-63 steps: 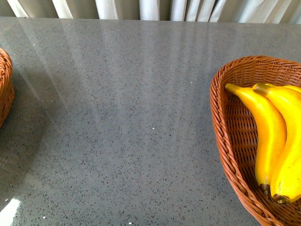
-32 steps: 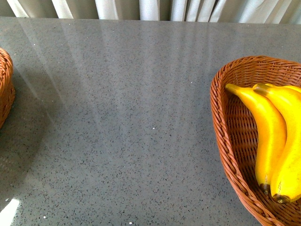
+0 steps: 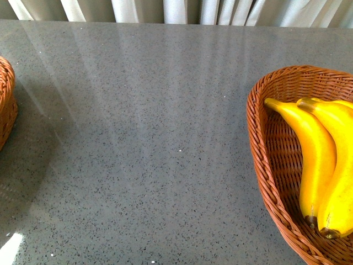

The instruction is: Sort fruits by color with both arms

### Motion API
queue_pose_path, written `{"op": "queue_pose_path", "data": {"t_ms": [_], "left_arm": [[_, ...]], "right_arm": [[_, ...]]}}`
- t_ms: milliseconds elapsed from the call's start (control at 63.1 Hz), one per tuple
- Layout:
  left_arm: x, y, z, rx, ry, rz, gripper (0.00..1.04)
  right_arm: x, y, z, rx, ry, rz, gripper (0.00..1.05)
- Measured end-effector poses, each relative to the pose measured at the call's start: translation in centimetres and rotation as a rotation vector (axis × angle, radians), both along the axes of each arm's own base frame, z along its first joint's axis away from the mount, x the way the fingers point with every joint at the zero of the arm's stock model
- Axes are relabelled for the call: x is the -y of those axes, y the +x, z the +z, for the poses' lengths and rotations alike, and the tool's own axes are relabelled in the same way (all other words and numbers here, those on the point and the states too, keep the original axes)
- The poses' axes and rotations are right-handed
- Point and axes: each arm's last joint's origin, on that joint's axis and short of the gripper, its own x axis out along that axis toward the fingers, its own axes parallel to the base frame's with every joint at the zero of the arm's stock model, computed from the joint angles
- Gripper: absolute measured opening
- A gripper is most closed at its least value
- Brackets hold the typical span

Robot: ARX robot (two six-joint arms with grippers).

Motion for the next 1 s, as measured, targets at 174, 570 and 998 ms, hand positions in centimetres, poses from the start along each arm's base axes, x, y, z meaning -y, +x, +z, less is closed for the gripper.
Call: {"op": "queue_pose_path", "data": {"t_ms": [174, 570, 998], "left_arm": [[0.0, 0.0, 0.0, 0.0, 0.0, 0.0, 0.96], [0.0, 0.0, 0.0, 0.0, 0.0, 0.0, 0.96], [0.0, 0.0, 0.0, 0.0, 0.0, 0.0, 0.96]], "right_arm": [[0.0, -0.4, 0.0, 0.001, 0.0, 0.0, 0.02], [0.0, -1.8, -0.3, -0.005, 0.0, 0.0, 0.02], [0.0, -1.8, -0.3, -0.004, 0.0, 0.0, 0.35]]}}
